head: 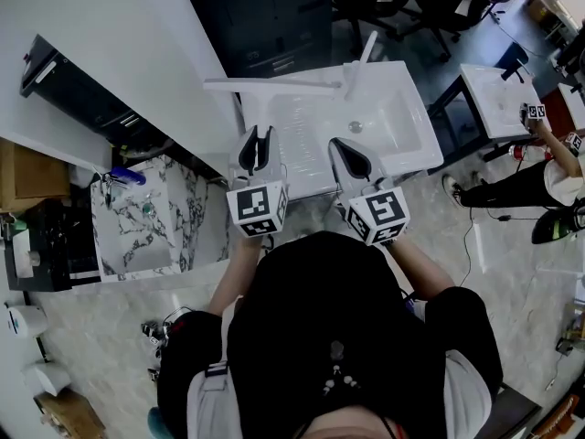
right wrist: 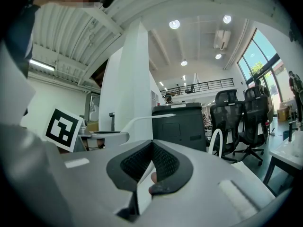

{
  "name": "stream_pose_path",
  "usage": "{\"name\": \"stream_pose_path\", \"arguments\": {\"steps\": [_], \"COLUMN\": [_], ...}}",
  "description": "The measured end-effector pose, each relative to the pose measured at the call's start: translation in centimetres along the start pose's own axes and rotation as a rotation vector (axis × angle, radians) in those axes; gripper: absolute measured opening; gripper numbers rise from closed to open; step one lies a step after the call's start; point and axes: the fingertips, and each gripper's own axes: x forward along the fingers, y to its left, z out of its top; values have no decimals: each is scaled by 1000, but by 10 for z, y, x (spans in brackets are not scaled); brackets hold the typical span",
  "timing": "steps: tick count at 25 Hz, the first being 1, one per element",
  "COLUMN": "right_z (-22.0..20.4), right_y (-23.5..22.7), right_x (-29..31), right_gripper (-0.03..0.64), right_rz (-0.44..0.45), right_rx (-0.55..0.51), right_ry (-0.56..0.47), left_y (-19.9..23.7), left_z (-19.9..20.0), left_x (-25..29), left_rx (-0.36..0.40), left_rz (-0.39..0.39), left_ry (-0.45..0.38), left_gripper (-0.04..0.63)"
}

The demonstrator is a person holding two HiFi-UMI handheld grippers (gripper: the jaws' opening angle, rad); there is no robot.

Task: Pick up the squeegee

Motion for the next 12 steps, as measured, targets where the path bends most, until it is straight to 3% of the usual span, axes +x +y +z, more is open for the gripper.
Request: {"name": "stream_pose_path", "arguments": {"steps": [12], "right_z": [-6], "right_y": [-4], "right_x": [-3], "right_gripper": [1], "right_rz": [-9], "right_rx": [11], "right_ry": [8], "left_y": [-4], "left_z": [-6], "left_x": [2], "left_rx": [-6], "left_rz": [-8], "left_ry": [8], "left_gripper": [104]}}
